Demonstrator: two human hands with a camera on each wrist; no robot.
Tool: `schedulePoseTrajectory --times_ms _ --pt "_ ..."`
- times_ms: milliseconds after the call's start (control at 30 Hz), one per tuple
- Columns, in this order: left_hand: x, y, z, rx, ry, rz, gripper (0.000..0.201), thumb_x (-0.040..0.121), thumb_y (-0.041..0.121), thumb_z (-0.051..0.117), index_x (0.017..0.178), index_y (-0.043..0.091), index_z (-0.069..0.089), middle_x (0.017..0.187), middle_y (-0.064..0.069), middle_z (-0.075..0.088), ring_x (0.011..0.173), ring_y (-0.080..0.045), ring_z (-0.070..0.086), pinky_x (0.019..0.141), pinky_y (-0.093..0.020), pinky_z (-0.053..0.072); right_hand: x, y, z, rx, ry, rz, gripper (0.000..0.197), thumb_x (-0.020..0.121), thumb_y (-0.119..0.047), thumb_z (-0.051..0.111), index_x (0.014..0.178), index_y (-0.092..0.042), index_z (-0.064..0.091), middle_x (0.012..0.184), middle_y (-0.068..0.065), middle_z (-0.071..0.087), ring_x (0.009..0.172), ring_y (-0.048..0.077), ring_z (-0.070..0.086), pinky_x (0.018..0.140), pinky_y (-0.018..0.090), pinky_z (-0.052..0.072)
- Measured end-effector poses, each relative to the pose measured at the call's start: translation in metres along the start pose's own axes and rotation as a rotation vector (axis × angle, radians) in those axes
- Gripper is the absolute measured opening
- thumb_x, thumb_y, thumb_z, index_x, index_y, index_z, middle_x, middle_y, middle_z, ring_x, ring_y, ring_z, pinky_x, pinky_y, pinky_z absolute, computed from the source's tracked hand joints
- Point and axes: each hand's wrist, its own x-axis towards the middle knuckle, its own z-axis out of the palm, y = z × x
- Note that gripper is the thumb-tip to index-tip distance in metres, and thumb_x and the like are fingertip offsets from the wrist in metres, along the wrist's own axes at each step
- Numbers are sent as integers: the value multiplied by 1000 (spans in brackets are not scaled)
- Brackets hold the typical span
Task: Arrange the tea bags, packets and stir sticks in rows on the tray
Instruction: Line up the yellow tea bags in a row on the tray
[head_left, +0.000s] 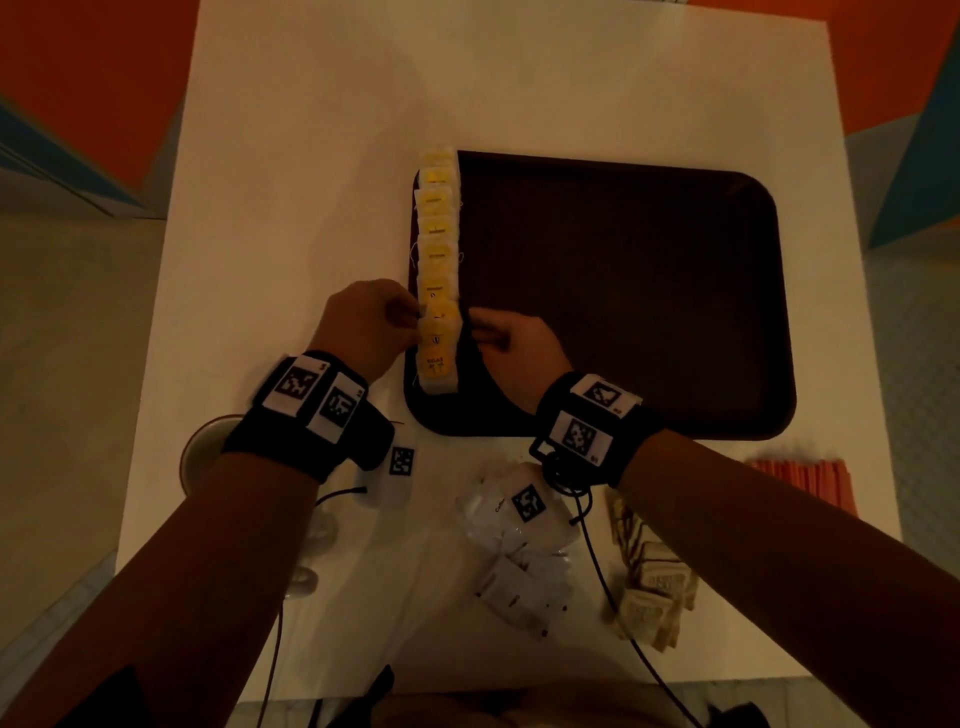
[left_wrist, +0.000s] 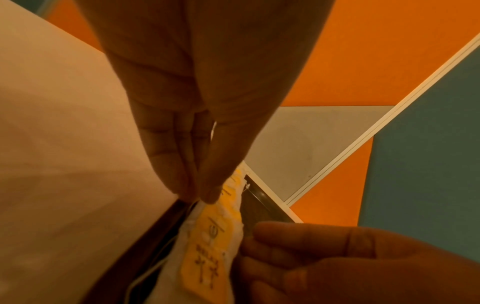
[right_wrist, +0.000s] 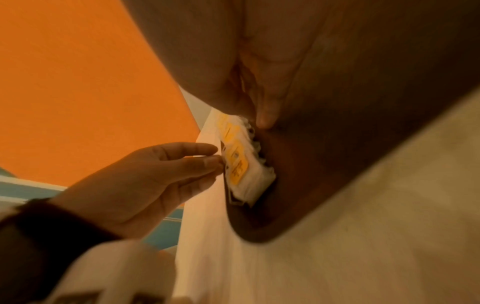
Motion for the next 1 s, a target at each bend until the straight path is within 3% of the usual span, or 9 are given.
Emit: schedulePoseTrajectory --times_ms 100,200,300,467,667,833,933,1000 --pt "0 0 1 2 46 -6 20 73 12 71 92 10 66 92 -8 72 85 -16 64 77 -22 41 -2 1 9 15 -69 -56 45 89 4 44 131 -12 49 132 11 55 123 21 52 107 38 40" --pt "0 1 1 11 64 -3 19 73 15 72 91 11 66 91 -5 71 79 -10 59 76 -20 40 1 -1 10 -98 -41 -104 46 90 2 42 133 -13 45 140 10 48 129 22 44 111 28 31" --pt "0 -1 0 -16 69 -5 21 73 13 73 92 10 66 92 -7 71 84 -15 64 79 -23 43 -1 -1 7 -149 3 -163 49 88 6 40 133 -12 46 143 8 43 133 19 40 110 21 26" --pt "-3 -3 3 -34 61 -9 22 73 12 73 93 9 66 93 -9 71 80 -11 60 77 -21 42 -5 0 8 -99 -26 -114 43 89 4 42 128 -11 51 136 11 50 124 23 49 109 38 39" --pt "-6 -6 3 -29 56 -20 20 73 13 73 91 11 65 92 -7 71 78 -11 59 75 -22 42 -16 3 6 -86 45 -32 35 86 3 48 117 -11 58 125 9 54 111 21 56 100 31 46" --pt "-11 -8 5 -25 12 -21 24 69 10 75 90 9 64 90 -8 70 78 -12 59 76 -23 42 -26 4 9 -157 -92 -19 24 88 -2 49 103 -11 65 119 10 59 109 23 57 96 32 47" --pt "-9 -10 5 -18 55 -3 21 73 13 73 92 10 64 93 -9 69 79 -13 58 76 -24 42 -23 3 9 -183 -46 -53 29 88 0 45 108 -11 64 122 10 56 112 22 54 100 32 44" --pt "-2 -10 3 -19 134 16 23 81 17 65 103 9 63 104 -10 67 86 -17 59 79 -24 41 -14 0 6 -71 12 -44 40 87 4 43 122 -12 55 131 9 51 119 20 51 105 35 42"
